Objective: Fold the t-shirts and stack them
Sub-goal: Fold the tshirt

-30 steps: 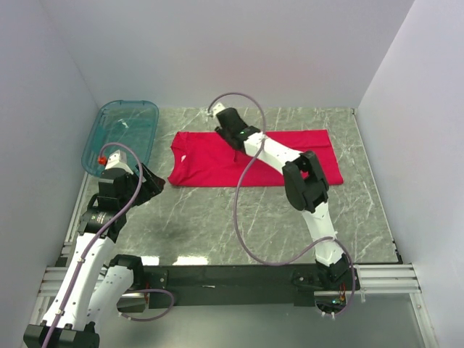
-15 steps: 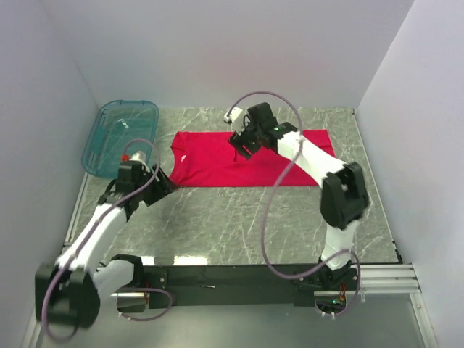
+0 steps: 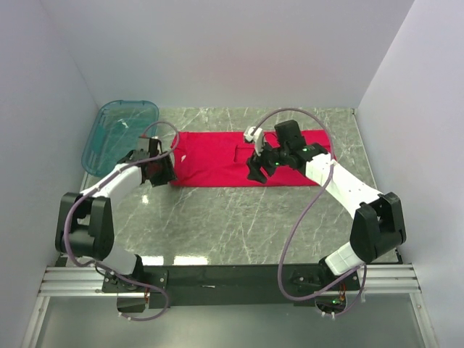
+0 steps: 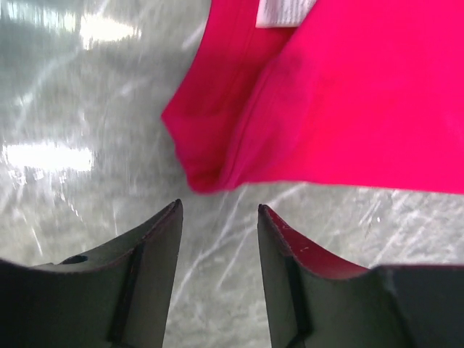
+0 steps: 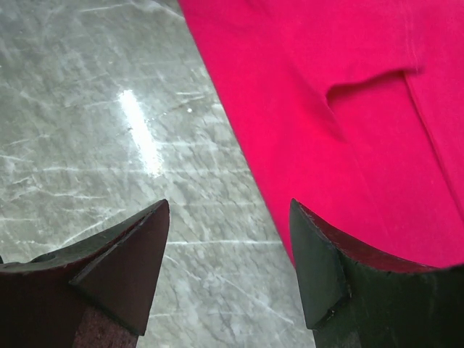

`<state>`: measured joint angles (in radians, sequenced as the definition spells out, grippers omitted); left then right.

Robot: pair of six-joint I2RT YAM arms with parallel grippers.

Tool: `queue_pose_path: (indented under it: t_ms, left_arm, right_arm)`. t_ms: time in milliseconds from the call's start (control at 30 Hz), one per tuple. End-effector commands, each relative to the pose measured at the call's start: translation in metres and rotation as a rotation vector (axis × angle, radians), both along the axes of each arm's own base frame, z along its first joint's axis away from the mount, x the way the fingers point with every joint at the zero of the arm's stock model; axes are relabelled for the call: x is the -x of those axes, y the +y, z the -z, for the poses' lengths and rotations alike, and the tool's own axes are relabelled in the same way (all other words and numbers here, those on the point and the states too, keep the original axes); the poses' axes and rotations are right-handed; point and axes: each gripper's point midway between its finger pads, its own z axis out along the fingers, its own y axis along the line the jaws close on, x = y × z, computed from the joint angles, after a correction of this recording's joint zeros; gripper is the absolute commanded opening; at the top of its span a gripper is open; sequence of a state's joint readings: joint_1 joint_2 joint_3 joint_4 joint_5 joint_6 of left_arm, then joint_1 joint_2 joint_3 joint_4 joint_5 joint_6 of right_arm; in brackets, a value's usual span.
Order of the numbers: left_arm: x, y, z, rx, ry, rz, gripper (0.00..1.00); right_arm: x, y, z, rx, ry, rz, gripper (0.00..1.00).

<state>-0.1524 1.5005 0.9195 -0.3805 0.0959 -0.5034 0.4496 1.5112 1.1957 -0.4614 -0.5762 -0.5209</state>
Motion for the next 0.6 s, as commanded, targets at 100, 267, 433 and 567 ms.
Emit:
queue_pose_path:
  t_ms: [100, 267, 433, 567]
  left_arm:
    - [-0.025, 0.002, -0.004, -0.125, 0.016, 0.085, 0.42]
    - [-0.024, 0.004, 0.006, -0.175, 0.079, 0.120, 0.34]
    - [-0.024, -0.001, 0.012, -0.195, 0.110, 0.163, 0.28]
    - [-0.027, -0.004, 0.012, -0.201, 0.117, 0.178, 0.11]
  right_arm:
    - [-0.004, -0.007, -0.023, -0.108, -0.018, 0.013, 0.73]
    - [-0.009, -0.016, -0.028, -0.137, -0.010, 0.040, 0.73]
    - [-0.011, -0.022, -0.031, -0.150, -0.010, 0.054, 0.73]
    - [-0.013, -0.025, -0.034, -0.159, -0.015, 0.064, 0.73]
